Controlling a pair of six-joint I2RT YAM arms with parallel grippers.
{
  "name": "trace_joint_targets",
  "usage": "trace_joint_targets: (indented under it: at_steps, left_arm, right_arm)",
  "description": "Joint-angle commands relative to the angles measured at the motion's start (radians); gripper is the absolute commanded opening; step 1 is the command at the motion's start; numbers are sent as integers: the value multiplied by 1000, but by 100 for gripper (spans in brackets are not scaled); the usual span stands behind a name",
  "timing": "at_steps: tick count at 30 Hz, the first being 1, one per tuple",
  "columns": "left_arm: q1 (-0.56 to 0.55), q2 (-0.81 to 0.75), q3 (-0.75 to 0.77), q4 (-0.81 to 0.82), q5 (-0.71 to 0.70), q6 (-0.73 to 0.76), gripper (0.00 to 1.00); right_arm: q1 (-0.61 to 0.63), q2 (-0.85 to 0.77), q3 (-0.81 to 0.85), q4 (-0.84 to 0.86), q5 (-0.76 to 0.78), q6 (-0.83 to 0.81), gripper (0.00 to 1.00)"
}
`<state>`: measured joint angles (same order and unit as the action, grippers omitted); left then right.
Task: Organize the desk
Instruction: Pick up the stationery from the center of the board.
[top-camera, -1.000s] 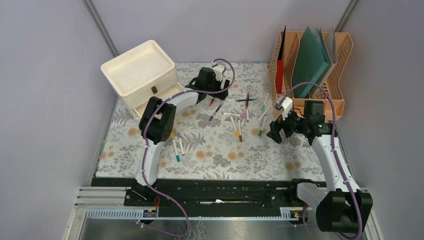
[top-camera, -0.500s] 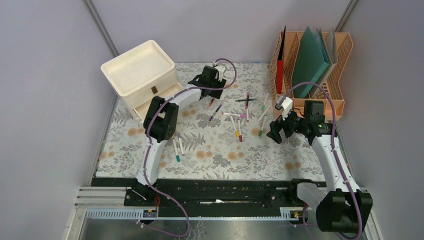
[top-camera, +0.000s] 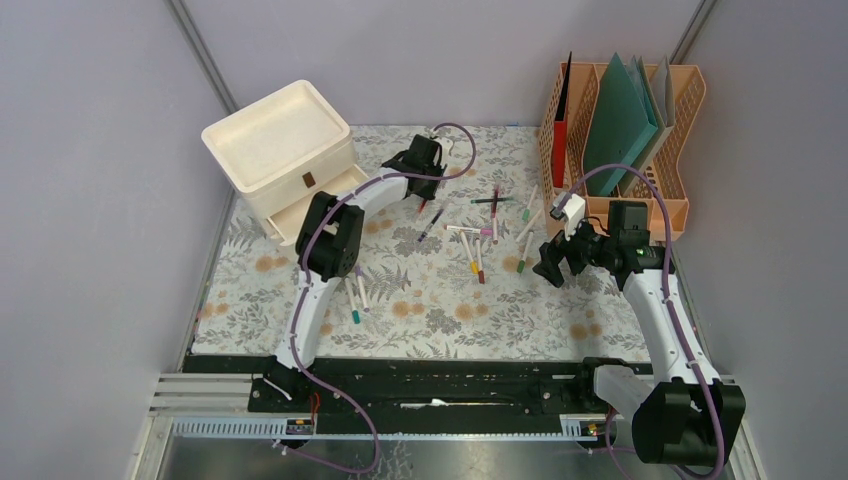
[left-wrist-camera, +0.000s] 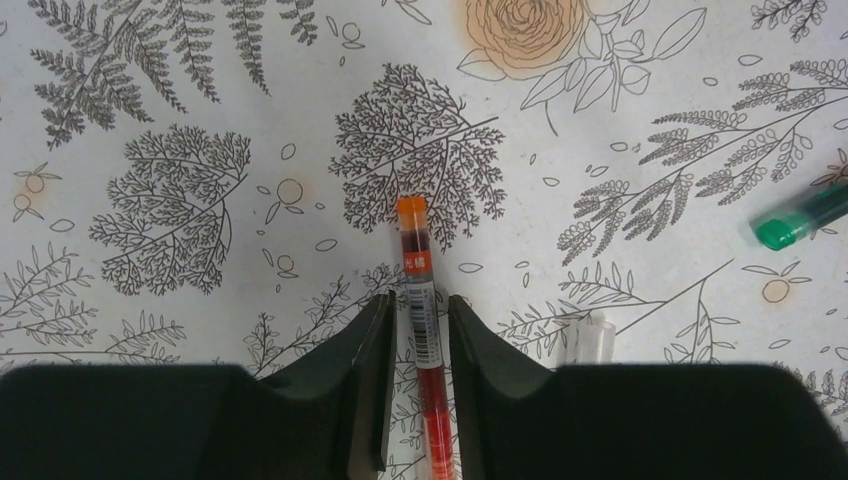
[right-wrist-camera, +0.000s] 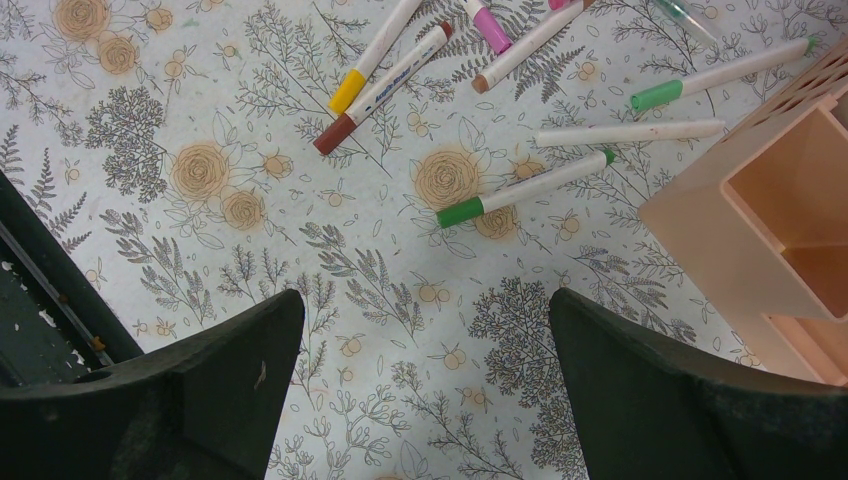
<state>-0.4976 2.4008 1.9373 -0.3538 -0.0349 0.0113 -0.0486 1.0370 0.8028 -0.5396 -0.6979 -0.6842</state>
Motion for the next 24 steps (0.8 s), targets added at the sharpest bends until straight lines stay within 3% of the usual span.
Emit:
trace_joint_targets:
  at_steps: [1,10,16,24]
  left_arm:
    - [2,38,71,-36,-44,20,28]
    - [-5,63,96,-72,-76,48,18]
    - [-6,64,100,-72,-64,58,0]
    - [-7,-66,-14,31,1,28,0]
  right_arm:
    - [-4,2,4,15,-5,-15,100]
    - [-4,2,5,15,-6,-15,100]
    - [-4,1,6,14,-4,-15,100]
    - [-4,-2,6,15,-3,-14,100]
